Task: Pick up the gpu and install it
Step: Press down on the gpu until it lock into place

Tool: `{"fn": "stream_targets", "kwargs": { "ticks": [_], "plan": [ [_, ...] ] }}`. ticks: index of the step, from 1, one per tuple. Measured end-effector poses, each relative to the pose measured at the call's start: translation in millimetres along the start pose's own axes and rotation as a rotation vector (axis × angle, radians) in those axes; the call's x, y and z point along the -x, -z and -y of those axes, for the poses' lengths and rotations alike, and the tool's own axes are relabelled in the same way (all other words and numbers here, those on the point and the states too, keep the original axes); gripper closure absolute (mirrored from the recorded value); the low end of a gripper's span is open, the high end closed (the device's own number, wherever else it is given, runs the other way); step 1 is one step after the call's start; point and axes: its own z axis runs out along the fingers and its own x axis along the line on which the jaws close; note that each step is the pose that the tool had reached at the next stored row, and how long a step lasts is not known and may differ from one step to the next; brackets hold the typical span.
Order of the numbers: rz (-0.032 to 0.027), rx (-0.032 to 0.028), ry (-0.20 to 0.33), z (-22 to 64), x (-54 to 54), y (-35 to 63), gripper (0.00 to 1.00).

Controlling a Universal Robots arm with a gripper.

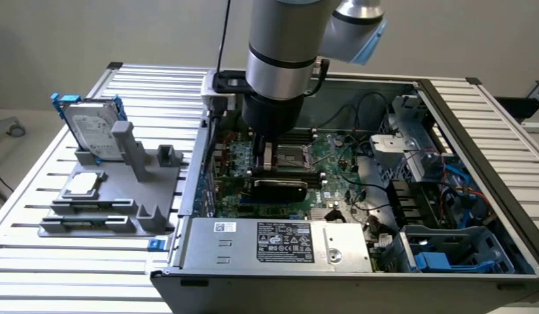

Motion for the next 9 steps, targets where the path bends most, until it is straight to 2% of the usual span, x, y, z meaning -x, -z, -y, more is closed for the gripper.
{"fn": "stream_targets", "kwargs": {
  "ticks": [2, 4, 6, 9],
  "plan": [
    [-0.0078, 0.0001, 0.003, 0.0, 0.2, -0.8, 0.89],
    [-0.0131, -0.0013, 0.003, 0.2, 1.1, -2.0, 0.89],
    [-0.0165, -0.0030, 0.003, 0.4, 2.4, -3.3, 0.89],
    [-0.0174, -0.0040, 0.003, 0.6, 4.2, -4.6, 0.89]
  ]
}}
